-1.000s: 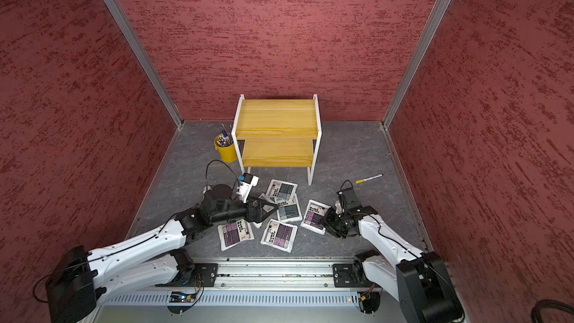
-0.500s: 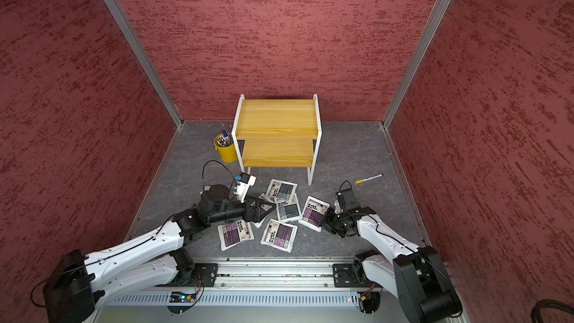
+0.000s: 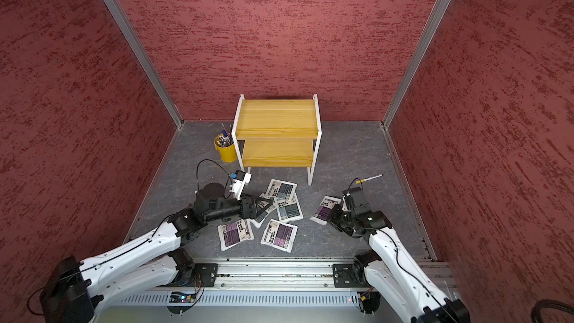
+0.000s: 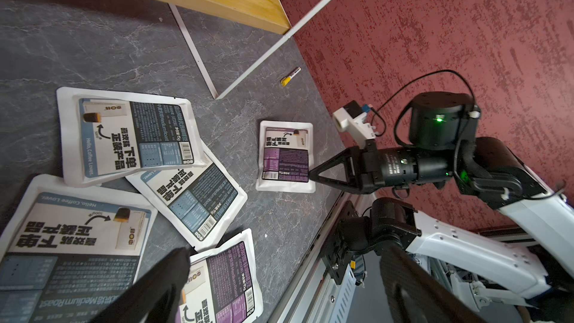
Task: Place the bagged coffee beans on the shelf by color
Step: Pick up the bagged coffee beans at the center of the board, then place the bagged coffee beans on the shelf.
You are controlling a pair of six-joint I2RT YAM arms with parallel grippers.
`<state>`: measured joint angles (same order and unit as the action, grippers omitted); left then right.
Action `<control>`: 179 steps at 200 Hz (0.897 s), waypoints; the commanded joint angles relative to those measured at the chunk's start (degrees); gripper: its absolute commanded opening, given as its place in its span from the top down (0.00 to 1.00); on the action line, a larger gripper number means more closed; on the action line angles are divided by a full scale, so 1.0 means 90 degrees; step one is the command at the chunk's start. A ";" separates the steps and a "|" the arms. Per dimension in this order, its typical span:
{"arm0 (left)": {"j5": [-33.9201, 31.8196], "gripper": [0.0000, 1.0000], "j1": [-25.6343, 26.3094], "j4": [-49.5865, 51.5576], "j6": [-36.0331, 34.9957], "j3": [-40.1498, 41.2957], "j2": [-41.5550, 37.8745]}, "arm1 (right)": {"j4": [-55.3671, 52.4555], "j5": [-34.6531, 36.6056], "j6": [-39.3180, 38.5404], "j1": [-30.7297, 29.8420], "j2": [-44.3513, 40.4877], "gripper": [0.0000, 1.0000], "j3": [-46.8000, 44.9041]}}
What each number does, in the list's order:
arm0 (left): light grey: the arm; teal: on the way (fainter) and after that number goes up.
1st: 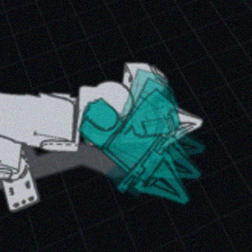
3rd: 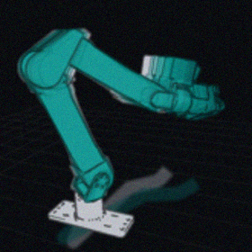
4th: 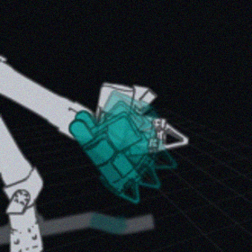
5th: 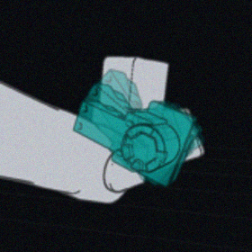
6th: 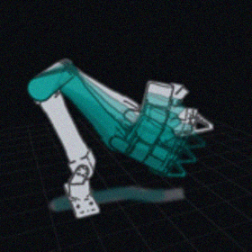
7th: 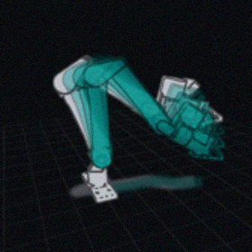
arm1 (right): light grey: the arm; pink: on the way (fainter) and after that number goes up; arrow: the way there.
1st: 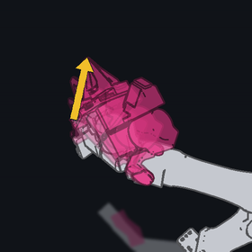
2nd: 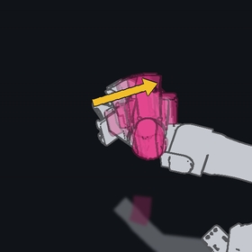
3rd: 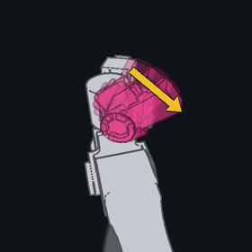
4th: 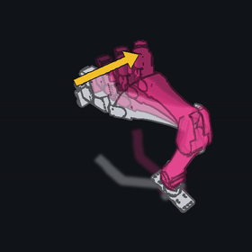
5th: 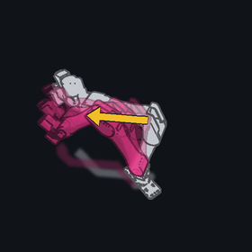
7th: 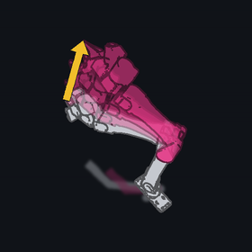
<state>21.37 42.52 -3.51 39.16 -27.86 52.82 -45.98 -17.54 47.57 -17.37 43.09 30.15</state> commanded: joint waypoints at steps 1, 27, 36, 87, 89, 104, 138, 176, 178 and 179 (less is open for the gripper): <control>0.0343 0.00 -0.0237 -0.0085 0.0264 -0.0220 -0.0077 | -0.1327 0.0572 -0.0085 -0.0027 -0.0363 1.00 0.0639; 0.0565 0.00 -0.0429 -0.0050 0.0333 -0.0517 -0.0165 | -0.1828 0.0912 -0.0168 -0.0026 -0.0424 1.00 0.1605; 0.0637 0.00 -0.0494 -0.0007 0.0337 -0.0642 -0.0219 | -0.1945 0.1037 -0.0245 -0.0024 -0.0318 1.00 0.2023; 0.1239 0.00 -0.0989 0.0525 0.0323 -0.1452 -0.0482 | -0.2225 0.1634 -0.0959 -0.0024 0.0969 1.00 0.4994; 0.1278 0.00 -0.1008 0.0546 0.0333 -0.1494 -0.0482 | -0.2225 0.1641 -0.0998 -0.0029 0.1039 1.00 0.5142; 0.1522 0.00 -0.1150 0.0740 0.0342 -0.1799 -0.0500 | -0.2217 0.1630 -0.1317 -0.0024 0.1575 1.00 0.6142; 0.1950 0.00 -0.1550 0.1414 0.0244 -0.2665 -0.0473 | -0.2264 0.1220 -0.1882 -0.0030 0.2842 1.00 0.8402; 0.2339 0.00 -0.2261 0.1852 0.0292 -0.3282 -0.0457 | -0.2131 0.0241 -0.2091 -0.0052 0.4049 1.00 1.0297; 0.2359 0.00 -0.2305 0.1849 0.0301 -0.3301 -0.0453 | -0.2104 0.0174 -0.2072 -0.0050 0.4113 1.00 1.0367; 0.2370 0.00 -0.2328 0.1847 0.0309 -0.3306 -0.0451 | -0.2087 0.0105 -0.2068 -0.0052 0.4145 1.00 1.0403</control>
<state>38.70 25.23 9.17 41.98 -55.11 48.84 -65.84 -8.88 31.42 -17.39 75.68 116.62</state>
